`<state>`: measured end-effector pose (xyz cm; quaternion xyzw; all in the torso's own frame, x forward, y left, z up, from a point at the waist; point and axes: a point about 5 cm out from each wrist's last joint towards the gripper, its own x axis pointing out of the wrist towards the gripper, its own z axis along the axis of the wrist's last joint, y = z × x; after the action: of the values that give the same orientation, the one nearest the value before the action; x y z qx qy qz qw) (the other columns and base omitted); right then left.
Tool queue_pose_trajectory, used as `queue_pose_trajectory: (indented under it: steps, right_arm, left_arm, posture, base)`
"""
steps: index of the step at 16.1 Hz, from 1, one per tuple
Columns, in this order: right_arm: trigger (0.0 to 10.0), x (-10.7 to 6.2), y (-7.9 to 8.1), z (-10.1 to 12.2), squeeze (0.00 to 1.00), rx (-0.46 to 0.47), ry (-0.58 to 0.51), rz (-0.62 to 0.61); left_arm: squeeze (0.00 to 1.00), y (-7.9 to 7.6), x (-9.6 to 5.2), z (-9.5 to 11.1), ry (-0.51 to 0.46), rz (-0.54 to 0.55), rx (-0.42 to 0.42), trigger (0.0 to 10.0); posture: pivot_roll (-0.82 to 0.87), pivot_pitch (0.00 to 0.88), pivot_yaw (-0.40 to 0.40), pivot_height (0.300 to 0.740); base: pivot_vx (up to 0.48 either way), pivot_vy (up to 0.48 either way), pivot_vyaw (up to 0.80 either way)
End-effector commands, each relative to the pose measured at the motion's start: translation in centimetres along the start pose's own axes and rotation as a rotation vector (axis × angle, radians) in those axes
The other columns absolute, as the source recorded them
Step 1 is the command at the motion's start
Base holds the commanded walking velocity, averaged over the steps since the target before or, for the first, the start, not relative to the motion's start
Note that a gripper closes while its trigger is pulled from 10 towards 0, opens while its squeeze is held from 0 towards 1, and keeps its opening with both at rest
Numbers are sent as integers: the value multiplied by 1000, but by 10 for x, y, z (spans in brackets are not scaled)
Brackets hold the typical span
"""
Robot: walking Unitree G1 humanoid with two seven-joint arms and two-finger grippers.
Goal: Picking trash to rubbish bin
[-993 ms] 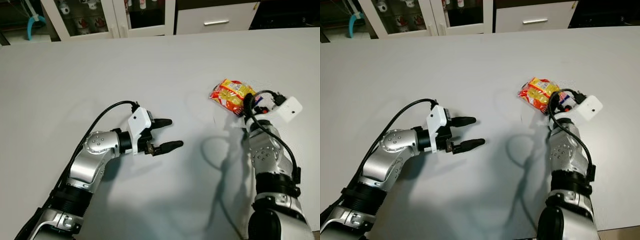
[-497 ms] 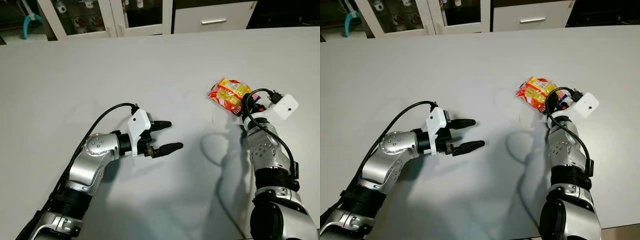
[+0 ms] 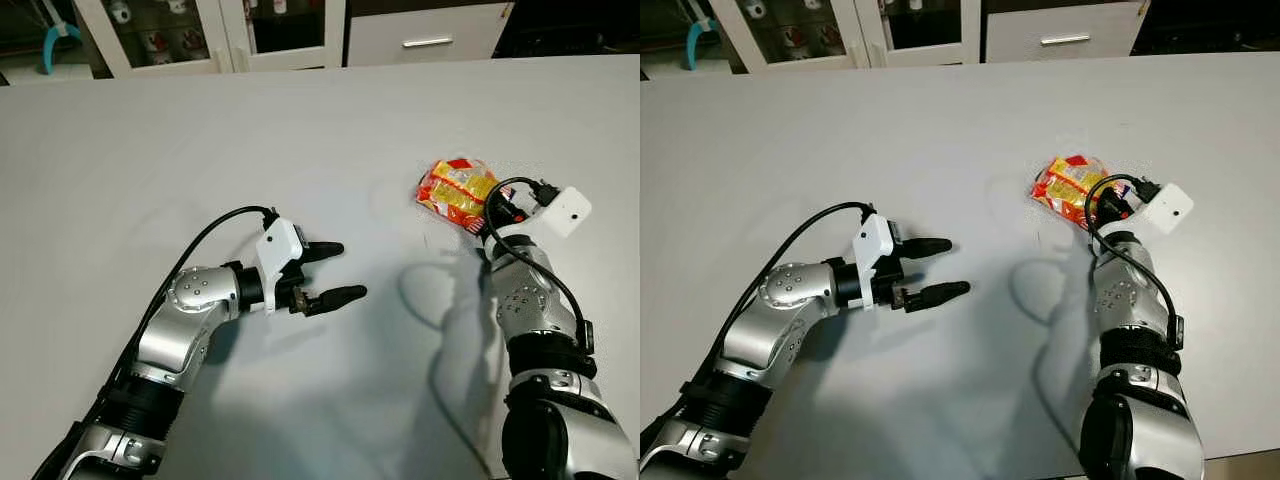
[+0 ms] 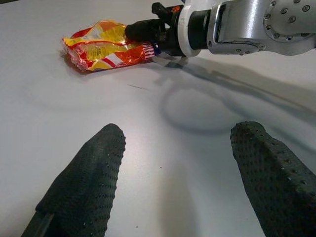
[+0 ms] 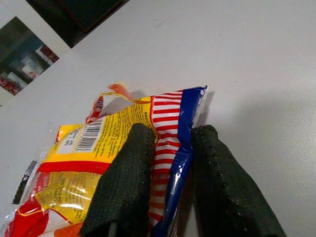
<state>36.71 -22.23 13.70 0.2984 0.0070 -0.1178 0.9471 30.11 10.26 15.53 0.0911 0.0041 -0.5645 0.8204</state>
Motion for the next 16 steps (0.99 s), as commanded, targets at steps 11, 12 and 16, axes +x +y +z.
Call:
queue_pose_trajectory:
  steps: [11, 12, 16]
  right_arm:
    - [0, -10, -23, -37, 0, -12, 143, -82]
    - [0, -10, -22, -34, 0, -42, 128, -74]
    - [0, -14, -12, -14, 0, -265, -2, -26]
  left_arm:
    - [0, -1, 2, 1, -13, 2, -7, 10000]
    - [0, -2, 2, 1, -14, 2, -9, 10000]
    - [0, -8, 8, 1, -30, 1, -13, 10000]
  posture:
    - [269, 244, 27, 740]
    - [269, 242, 27, 740]
    - [263, 221, 20, 740]
  base:
    - [0, 0, 0]
    - [0, 0, 0]
    - [0, 0, 0]
